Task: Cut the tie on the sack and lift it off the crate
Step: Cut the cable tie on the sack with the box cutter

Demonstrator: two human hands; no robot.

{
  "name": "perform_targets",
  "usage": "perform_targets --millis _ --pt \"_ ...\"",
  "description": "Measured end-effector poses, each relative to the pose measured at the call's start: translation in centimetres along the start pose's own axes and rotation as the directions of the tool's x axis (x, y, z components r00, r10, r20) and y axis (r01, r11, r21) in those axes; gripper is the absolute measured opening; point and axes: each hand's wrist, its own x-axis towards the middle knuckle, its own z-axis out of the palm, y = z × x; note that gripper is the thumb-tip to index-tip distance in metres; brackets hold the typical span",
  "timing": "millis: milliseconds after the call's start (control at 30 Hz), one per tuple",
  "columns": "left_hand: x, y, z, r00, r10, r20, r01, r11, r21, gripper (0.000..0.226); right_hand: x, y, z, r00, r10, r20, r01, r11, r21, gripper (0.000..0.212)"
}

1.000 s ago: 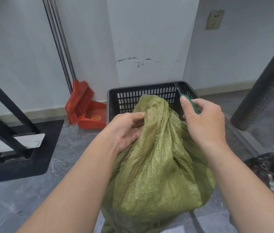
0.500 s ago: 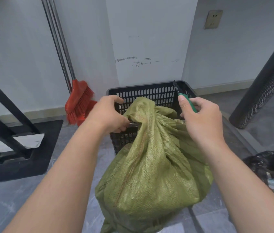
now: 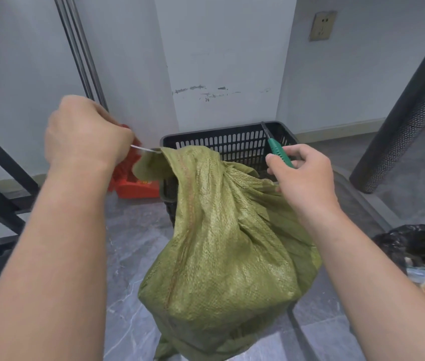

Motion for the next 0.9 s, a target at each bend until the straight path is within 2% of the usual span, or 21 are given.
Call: perform_targets --millis 100,167,233,300,367,433,533,567,633,733,900 --pt "1.7 -1.3 -1.1 0.995 -0.078 -0.069 0.075 0.996 -0.056 0.024 0.1 0.1 0.0 0.999 -0.012 0.033 0.012 1.0 0.01 0.015" --pt "6.2 -5.1 -0.3 0.992 -0.12 -0.034 0.118 0.991 -0.067 0.026 0.1 0.3 -0.2 0.999 -0.022 0.048 0.021 1.0 0.012 0.006" --pt "8.4 -7.3 -0.1 0.986 -0.166 0.002 0.165 0.973 -0.16 0.022 0.2 0.3 -0.4 0.998 -0.018 0.056 0.016 0.999 0.033 0.011" --pt "6.4 -4.8 -1.4 0.99 -0.132 -0.045 0.116 0.96 -0.255 0.014 0.2 0.2 -0.5 0.998 0.023 0.058 -0.027 0.997 0.068 0.022" --pt "1.3 0.0 -2.2 0.995 -0.074 -0.063 0.049 0.943 -0.329 0.016 0.1 -0.1 -0.5 0.994 0.089 0.059 -0.095 0.987 0.128 0.026" --pt "-1.7 2.5 -1.4 1.0 -0.013 -0.009 0.007 0.886 -0.464 0.019 0.0 -0.5 -0.4 0.986 0.155 0.064 -0.165 0.969 0.186 0.027" --pt "-2.9 4.0 1.5 0.979 -0.046 0.201 0.155 0.807 -0.57 0.02 -0.3 -0.6 -0.5 0.975 0.206 0.087 -0.222 0.945 0.241 0.022" --pt "-3.1 4.4 2.5 0.958 -0.075 0.276 0.229 0.777 -0.587 0.017 -0.3 -0.5 -0.6 0.972 0.215 0.094 -0.232 0.938 0.259 0.019" --pt "-4.3 5.3 4.1 0.9 -0.105 0.423 0.376 0.679 -0.63 0.011 -0.3 -0.4 -1.1 0.968 0.231 0.097 -0.25 0.923 0.292 0.028" --pt "-6.5 7.1 6.1 0.77 -0.107 0.629 0.586 0.51 -0.63 0.018 -0.1 -0.4 -2.6 0.973 0.22 0.075 -0.232 0.916 0.328 0.028" --pt "-10.7 9.9 8.2 0.596 -0.023 0.803 0.724 0.449 -0.524 0.033 0.4 0.1 -5.5 0.97 0.244 0.012 -0.232 0.904 0.36 0.025"
